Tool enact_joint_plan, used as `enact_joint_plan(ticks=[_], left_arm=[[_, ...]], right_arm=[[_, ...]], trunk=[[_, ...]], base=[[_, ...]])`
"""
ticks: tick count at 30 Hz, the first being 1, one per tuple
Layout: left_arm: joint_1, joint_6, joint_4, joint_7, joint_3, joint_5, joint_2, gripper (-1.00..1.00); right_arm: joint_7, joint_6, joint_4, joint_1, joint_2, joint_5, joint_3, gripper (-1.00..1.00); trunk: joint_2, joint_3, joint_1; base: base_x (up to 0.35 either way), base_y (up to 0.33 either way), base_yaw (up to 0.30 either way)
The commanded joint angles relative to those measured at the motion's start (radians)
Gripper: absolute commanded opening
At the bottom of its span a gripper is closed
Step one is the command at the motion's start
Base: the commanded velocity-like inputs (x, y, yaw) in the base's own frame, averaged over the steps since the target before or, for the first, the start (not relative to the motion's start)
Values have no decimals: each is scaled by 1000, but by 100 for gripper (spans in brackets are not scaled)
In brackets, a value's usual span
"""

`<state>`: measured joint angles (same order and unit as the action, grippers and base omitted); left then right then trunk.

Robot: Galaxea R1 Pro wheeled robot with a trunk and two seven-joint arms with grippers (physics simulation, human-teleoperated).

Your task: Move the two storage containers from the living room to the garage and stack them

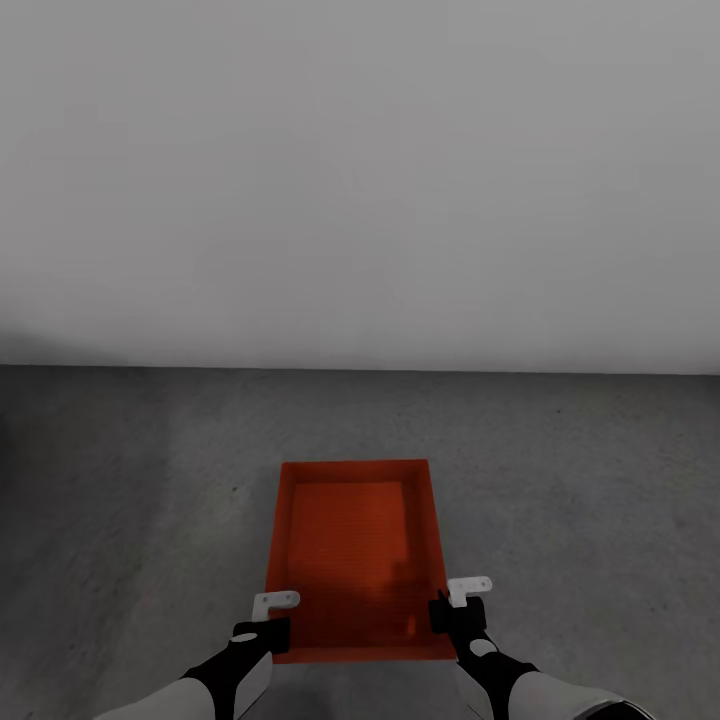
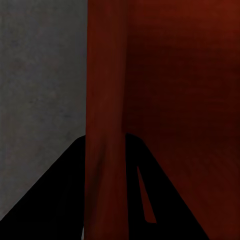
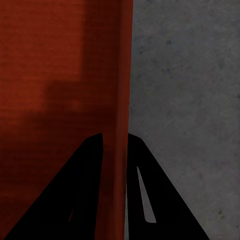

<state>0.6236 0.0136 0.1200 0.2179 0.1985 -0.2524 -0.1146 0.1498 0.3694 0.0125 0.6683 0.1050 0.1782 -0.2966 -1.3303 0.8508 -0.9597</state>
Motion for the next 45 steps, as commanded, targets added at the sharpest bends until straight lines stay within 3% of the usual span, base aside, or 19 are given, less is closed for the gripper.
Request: enact_joint_plan(ticks=[1, 10, 45], left_arm=[[1, 25, 3, 12, -27, 10, 0, -100], [1, 25, 3, 11, -27, 10, 0, -100], [1, 25, 1, 12, -27, 10, -2, -100]], right_arm=[[2, 6, 4, 1, 7, 29, 46, -100], [2, 6, 4, 1, 7, 29, 45, -100], [2, 6, 4, 1, 7, 29, 45, -100]], trunk=[[0, 1, 0], [-63, 29, -34], [-63, 29, -34]], base=[[0, 0, 0], [0, 0, 0], [0, 10, 0]])
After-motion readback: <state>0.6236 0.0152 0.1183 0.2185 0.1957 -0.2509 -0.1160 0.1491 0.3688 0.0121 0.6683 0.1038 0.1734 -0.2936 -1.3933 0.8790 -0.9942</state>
